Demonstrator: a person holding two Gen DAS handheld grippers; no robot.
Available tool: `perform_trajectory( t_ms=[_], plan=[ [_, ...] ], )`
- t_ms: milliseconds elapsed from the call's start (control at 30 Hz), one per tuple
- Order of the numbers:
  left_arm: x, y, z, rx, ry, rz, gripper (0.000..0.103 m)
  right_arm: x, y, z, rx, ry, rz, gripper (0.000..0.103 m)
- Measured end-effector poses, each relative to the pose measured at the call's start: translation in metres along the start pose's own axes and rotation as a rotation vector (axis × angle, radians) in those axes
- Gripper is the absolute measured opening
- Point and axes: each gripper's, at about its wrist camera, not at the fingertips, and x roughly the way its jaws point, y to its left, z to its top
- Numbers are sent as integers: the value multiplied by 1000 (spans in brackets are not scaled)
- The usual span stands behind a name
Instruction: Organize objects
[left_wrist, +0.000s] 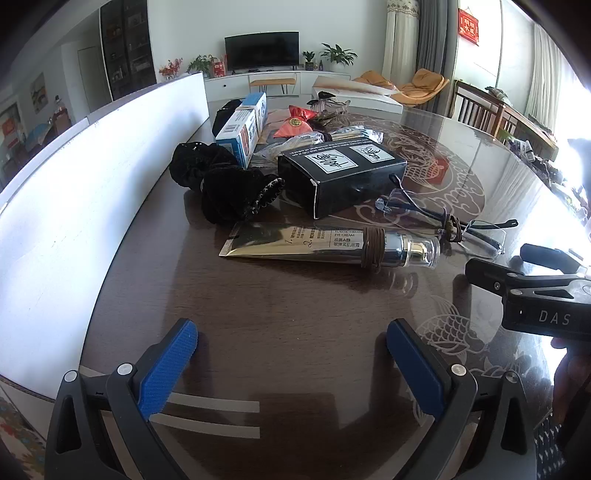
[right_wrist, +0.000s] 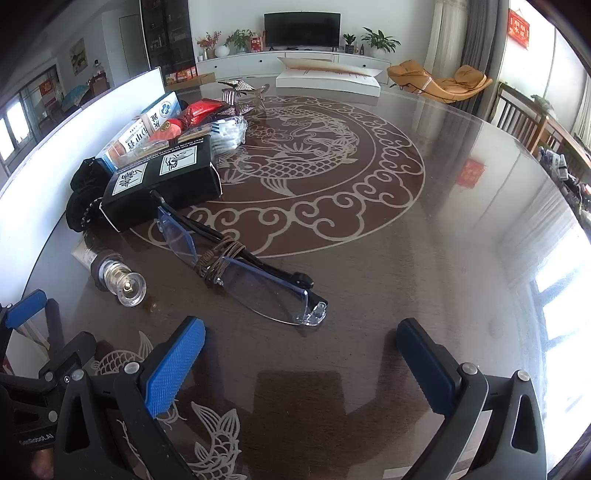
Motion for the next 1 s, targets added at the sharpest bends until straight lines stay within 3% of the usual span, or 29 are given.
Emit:
perform_trajectory(
  t_ms=[1000],
  plan=[
    [1, -1, 1, -12, 40, 2, 103, 0, 0, 1, 3, -32, -1, 103]
  ],
)
